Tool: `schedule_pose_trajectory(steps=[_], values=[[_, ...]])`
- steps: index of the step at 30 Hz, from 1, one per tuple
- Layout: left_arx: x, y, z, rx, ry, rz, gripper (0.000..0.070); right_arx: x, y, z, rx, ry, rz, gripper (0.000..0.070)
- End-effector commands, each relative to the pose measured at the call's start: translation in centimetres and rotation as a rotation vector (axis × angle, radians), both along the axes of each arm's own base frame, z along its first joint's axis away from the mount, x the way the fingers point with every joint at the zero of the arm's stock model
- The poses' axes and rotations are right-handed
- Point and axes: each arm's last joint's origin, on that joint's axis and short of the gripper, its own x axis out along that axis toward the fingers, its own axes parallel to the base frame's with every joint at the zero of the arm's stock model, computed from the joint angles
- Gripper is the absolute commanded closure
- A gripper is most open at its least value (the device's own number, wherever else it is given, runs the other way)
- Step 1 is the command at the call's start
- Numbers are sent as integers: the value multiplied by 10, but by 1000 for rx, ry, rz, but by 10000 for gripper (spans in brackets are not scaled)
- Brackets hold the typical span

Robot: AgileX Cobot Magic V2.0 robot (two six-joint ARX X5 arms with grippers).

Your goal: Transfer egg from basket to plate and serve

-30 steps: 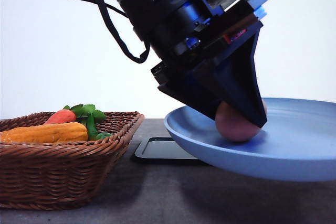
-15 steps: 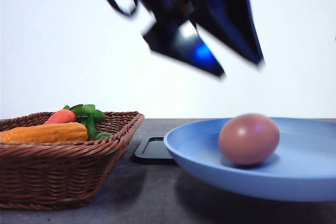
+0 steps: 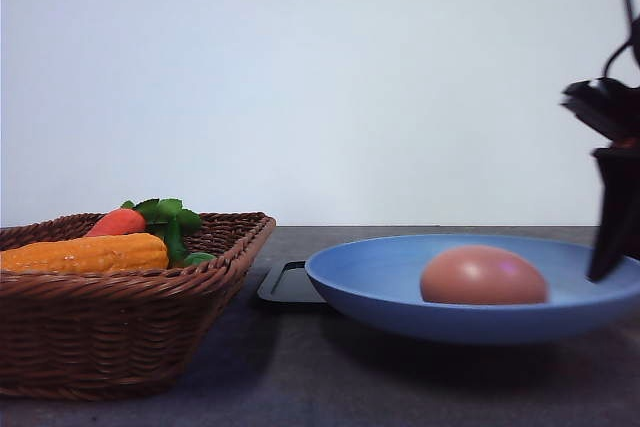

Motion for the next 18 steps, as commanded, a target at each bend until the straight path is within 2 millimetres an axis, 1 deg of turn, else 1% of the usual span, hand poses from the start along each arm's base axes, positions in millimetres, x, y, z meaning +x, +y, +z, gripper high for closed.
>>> schedule_pose_trajectory(steps=[1, 6, 11, 15, 18], values=[[-6, 7, 8, -31, -8, 13, 310, 18, 1, 2, 11, -23, 10, 700], [-23, 32, 19, -67, -45, 60, 310, 59, 4, 2, 12, -42, 6, 700], [-32, 46, 21, -76, -53, 94, 310, 93, 6, -7, 13, -31, 0, 700], [-34, 49, 21, -76, -49, 95, 310, 110, 8, -18, 12, -17, 1, 700], [-34, 49, 20, -67, -39, 97, 310, 114, 8, -24, 11, -7, 0, 700]])
